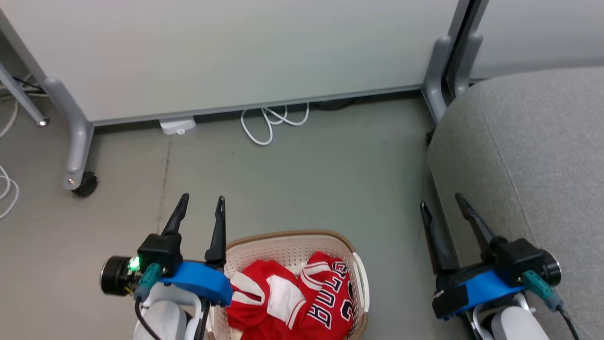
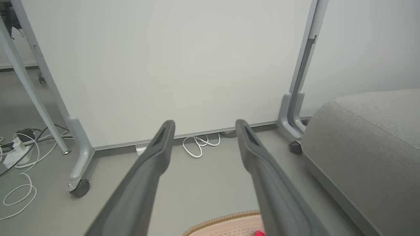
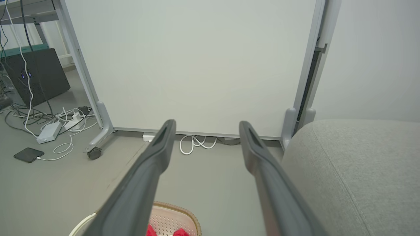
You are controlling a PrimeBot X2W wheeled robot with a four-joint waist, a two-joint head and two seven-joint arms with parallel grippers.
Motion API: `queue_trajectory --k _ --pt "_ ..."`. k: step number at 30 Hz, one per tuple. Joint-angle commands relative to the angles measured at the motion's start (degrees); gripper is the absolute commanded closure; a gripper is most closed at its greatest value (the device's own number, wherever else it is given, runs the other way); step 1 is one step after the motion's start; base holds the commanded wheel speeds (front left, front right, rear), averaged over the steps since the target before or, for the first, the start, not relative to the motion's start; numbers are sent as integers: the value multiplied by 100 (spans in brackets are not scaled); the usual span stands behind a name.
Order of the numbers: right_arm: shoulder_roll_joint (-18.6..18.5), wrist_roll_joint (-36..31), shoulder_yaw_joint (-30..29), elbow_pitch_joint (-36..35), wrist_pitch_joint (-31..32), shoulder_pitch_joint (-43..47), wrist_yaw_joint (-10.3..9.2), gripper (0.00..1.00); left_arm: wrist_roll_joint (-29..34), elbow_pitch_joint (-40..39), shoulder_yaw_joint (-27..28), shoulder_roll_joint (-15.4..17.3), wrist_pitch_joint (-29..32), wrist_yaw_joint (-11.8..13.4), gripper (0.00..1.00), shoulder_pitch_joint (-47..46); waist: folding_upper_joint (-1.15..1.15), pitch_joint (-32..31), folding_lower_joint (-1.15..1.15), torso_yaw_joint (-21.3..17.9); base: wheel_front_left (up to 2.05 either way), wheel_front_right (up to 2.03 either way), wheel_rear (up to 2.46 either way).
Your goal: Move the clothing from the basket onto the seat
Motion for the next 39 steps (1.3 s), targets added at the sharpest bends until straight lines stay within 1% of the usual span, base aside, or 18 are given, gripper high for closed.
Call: queue_trajectory --k 1,7,13,17,25,30,31,33,39 --pt "-22 62 -4 -61 -32 -133 0 0 64 154 -24 24 -28 -65 0 -253 0 296 0 -174 0 0 0" --pt "-20 157 17 -232 -32 -460 0 0 294 846 -293 161 -22 -225 0 -1006 0 1018 0 -427 0 0 0" --pt "-21 317 110 -365 -31 -817 1 0 472 1650 -700 339 -23 -290 0 -1723 0 1631 0 -689 0 0 0" --pt "-19 356 119 -439 -31 -993 0 0 556 2237 -991 408 -23 -307 0 -2118 0 1976 0 -796 0 0 0" --pt "-19 298 48 -556 -31 -1287 1 0 714 3525 -1720 394 -23 -301 0 -2733 0 2560 0 -826 0 0 0" --pt "-19 271 -24 -664 -31 -1452 0 0 779 4315 -2147 305 130 -302 0 -3047 0 2898 0 -804 0 0 0" --pt "-19 271 -24 -664 -31 -1452 0 0 779 4315 -2147 305 130 -302 0 -3047 0 2898 0 -804 0 0 0" --pt "-19 255 -39 -689 -31 -1515 0 0 758 4566 -2252 305 243 -303 0 -3111 0 3021 0 -797 0 0 0" --pt "-19 244 -57 -796 -31 -1660 0 0 732 4865 -2466 348 737 -303 0 -3270 0 3404 0 -802 0 0 0"
